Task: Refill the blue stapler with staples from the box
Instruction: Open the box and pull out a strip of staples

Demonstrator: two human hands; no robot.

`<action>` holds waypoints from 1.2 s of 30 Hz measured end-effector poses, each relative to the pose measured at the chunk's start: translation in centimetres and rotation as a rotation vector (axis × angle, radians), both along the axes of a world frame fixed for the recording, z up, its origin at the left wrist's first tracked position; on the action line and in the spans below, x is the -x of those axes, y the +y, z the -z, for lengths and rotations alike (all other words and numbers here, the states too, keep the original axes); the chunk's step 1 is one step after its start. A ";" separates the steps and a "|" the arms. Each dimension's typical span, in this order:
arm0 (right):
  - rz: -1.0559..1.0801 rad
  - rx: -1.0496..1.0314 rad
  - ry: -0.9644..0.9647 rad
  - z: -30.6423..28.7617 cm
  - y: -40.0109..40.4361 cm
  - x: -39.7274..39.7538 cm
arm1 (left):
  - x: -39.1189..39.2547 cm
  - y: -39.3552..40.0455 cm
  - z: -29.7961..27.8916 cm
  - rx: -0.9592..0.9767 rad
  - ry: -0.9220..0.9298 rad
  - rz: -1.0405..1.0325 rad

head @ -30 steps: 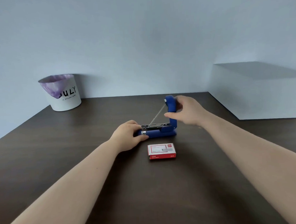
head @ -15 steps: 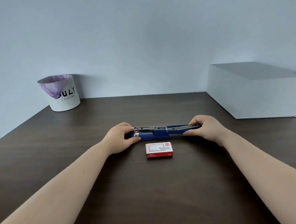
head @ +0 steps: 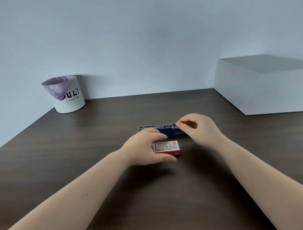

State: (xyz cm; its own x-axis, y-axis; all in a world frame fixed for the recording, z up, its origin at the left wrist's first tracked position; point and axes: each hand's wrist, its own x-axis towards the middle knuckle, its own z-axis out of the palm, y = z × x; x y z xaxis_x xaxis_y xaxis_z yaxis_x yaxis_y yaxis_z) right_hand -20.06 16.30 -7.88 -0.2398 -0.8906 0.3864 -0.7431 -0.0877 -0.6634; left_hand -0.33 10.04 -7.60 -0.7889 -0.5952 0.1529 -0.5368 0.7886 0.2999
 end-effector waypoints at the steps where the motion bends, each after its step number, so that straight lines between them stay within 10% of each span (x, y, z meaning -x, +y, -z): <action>1: -0.022 -0.027 -0.014 0.2 0.3 -0.4 | 0.3 0.1 0.3 0.007 -0.056 0.018; 6: -0.067 -0.155 -0.055 0.6 0.8 -0.7 | 1.1 -0.9 1.4 -0.050 0.125 -0.043; 12: -0.169 -0.350 -0.702 -0.5 1.3 -1.6 | 1.7 -0.8 2.0 0.001 0.395 -0.049; 21: -0.201 -0.321 -1.011 -0.3 0.7 -0.5 | 1.9 -0.5 2.3 -0.053 0.446 -0.047; 36: -0.237 -0.219 -0.711 0.0 1.1 -0.1 | 0.9 -0.8 2.0 -0.180 0.511 -0.077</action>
